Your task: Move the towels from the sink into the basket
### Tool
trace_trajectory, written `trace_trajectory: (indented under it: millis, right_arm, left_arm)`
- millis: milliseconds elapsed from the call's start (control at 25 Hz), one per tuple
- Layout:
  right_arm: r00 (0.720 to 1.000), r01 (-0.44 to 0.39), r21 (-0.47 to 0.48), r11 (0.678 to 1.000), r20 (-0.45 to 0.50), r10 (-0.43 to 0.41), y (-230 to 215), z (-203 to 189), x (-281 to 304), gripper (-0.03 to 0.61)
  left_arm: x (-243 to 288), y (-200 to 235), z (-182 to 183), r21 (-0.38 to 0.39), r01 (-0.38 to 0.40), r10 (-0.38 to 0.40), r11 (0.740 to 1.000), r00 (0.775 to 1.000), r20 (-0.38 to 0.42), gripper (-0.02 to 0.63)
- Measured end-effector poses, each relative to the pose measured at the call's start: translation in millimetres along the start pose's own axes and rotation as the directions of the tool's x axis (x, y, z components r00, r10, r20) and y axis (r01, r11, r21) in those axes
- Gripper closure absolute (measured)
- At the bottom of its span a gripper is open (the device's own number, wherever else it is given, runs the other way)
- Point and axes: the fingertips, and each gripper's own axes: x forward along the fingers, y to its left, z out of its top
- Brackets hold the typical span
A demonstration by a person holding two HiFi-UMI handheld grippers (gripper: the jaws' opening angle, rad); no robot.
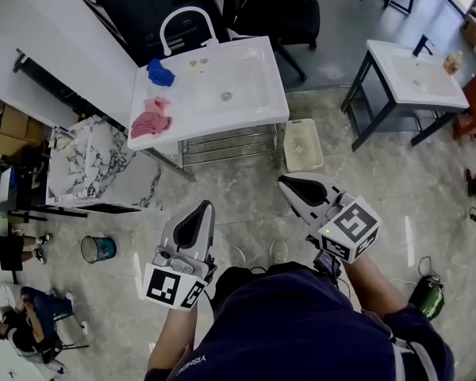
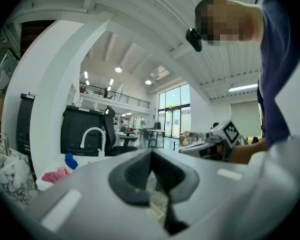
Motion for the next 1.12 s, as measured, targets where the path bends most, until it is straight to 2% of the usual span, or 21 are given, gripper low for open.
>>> trace_trajectory:
  millis: [240, 600, 880, 1120]
  right_arm:
    - [1.0, -0.019, 0.004, 1.0, 0.008, 0.019, -7, -3, -4, 0.569]
    - [1.0, -0.029, -0.001, 1.0, -0.004, 0.029, -11, -1, 12, 0.569]
    - [1.0, -0.016, -0.006, 1.0, -0.027, 0.015, -21, 3, 40, 0.569]
    - [0.999, 0.0, -0.011, 1.0, -0.039, 0.0, -31, 10, 86, 0.569]
  left_arm:
    - [2, -4, 3, 0.018, -0.024, 0.024, 1.0, 1.0, -0.002, 0.611]
    - [6, 16, 1, 0.004, -0.05, 0.05, 0.999, 0.999, 0.003, 0.611]
    - [23, 49, -4, -0.026, -0.038, 0.039, 0.999, 0.999, 0.019, 0.611]
    - [37, 96, -7, -0.047, -0.022, 0.023, 0.999, 1.0, 0.021, 0.611]
